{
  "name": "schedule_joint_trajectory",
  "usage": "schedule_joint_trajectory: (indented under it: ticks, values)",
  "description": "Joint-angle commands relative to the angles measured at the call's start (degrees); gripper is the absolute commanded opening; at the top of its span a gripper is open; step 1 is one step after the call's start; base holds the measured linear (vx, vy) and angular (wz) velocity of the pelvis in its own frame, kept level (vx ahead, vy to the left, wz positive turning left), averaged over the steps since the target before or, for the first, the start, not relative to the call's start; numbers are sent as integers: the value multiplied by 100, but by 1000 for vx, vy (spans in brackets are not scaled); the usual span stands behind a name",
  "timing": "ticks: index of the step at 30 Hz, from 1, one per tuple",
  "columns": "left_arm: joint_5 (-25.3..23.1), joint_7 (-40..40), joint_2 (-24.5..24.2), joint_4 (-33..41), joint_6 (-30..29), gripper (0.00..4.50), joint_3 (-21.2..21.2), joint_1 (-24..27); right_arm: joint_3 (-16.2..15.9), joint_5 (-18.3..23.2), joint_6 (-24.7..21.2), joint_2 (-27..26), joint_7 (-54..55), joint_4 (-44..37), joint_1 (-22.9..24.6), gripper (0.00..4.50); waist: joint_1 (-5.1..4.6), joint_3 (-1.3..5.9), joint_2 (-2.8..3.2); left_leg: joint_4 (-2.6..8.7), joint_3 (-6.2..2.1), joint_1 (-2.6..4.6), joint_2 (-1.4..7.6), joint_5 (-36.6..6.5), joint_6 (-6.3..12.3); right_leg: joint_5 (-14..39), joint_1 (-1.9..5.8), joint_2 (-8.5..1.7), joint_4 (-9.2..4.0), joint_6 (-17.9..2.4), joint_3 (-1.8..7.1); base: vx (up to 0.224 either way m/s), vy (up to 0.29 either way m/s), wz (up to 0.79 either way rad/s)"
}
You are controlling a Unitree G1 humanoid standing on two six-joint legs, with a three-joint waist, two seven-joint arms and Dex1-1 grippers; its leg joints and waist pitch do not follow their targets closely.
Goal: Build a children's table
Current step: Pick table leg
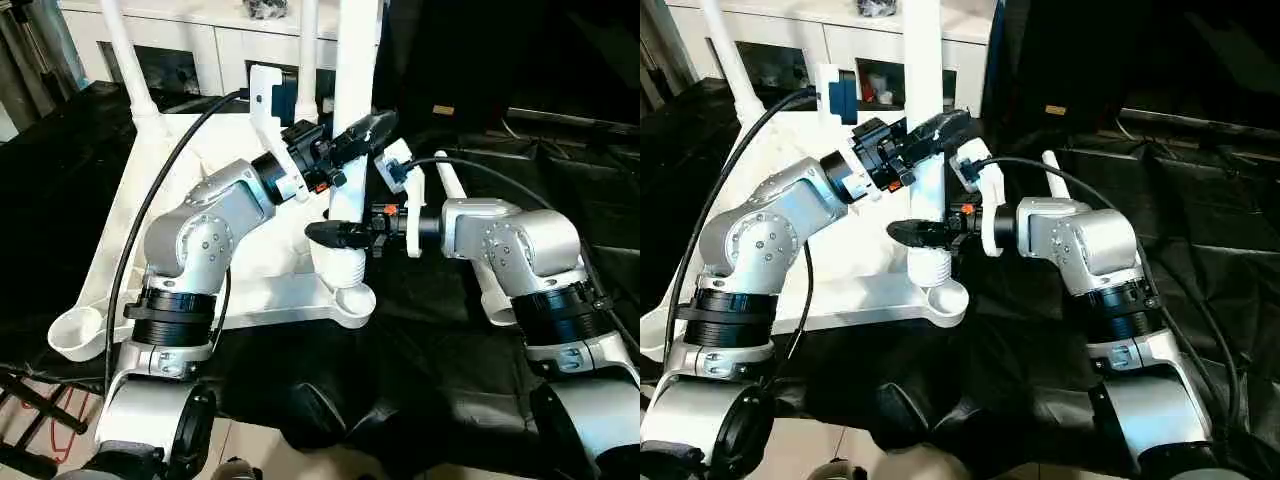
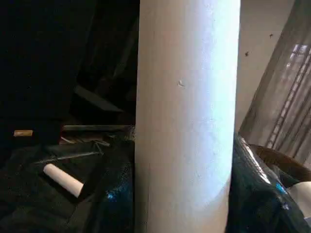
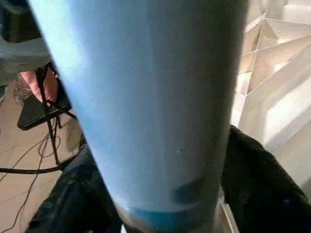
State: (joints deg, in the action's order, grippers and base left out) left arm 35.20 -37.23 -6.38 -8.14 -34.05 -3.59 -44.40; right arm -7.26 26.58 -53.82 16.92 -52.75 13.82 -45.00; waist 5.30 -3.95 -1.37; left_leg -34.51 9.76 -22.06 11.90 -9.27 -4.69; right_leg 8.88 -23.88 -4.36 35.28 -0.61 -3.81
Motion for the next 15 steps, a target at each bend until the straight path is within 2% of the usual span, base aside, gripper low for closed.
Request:
schedule_joint_trajectory:
  ticks: [1,6,14,15]
  values:
    - [68,-73,-15,126,-52,185,43,-103,21,-7,-92,35,30,46,-83,266,27,505,-4,355,12,92,69,-900,-91,1150,373,-292,-364,-998,214,0,0,0]
    - [76,-100,-24,141,-78,185,41,-98,-17,-10,-112,48,22,78,-65,222,29,501,-4,354,14,86,63,-904,-97,1182,376,-292,-369,-986,212,0,0,0]
    - [-42,34,-12,83,-5,184,41,-114,-46,-37,-83,63,8,83,-3,205,28,505,14,355,11,94,67,-937,-113,1112,373,-288,-364,-1015,212,0,0,0]
    - [-15,91,-1,83,-63,219,2,-114,-34,-41,-57,49,29,75,17,204,32,508,29,354,7,94,66,-927,-119,1091,377,-289,-358,-1021,211,0,0,0]
